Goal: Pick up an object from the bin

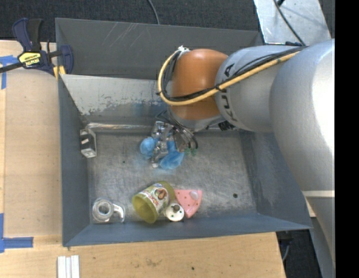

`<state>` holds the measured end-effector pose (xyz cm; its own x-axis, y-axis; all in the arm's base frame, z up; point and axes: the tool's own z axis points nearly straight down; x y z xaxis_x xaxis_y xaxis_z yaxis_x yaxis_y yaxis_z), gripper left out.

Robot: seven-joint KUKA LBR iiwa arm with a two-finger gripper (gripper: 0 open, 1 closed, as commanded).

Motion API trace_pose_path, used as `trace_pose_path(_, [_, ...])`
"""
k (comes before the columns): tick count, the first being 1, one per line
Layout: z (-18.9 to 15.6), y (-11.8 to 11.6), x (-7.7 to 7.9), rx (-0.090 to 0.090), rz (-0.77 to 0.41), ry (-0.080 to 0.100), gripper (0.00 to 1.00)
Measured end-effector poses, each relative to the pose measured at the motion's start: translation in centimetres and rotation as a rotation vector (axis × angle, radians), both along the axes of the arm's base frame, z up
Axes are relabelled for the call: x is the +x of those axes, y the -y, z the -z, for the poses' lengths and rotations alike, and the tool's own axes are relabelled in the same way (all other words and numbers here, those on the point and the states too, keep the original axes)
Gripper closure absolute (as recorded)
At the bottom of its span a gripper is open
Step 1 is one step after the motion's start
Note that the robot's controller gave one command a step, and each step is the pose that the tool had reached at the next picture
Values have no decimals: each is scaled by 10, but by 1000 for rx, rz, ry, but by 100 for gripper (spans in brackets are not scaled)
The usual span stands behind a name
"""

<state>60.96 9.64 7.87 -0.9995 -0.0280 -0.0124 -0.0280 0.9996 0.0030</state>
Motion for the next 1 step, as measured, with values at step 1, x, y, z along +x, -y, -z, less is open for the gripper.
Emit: trace_pose_path(1, [-17,1,-2,-3,0,-15,100])
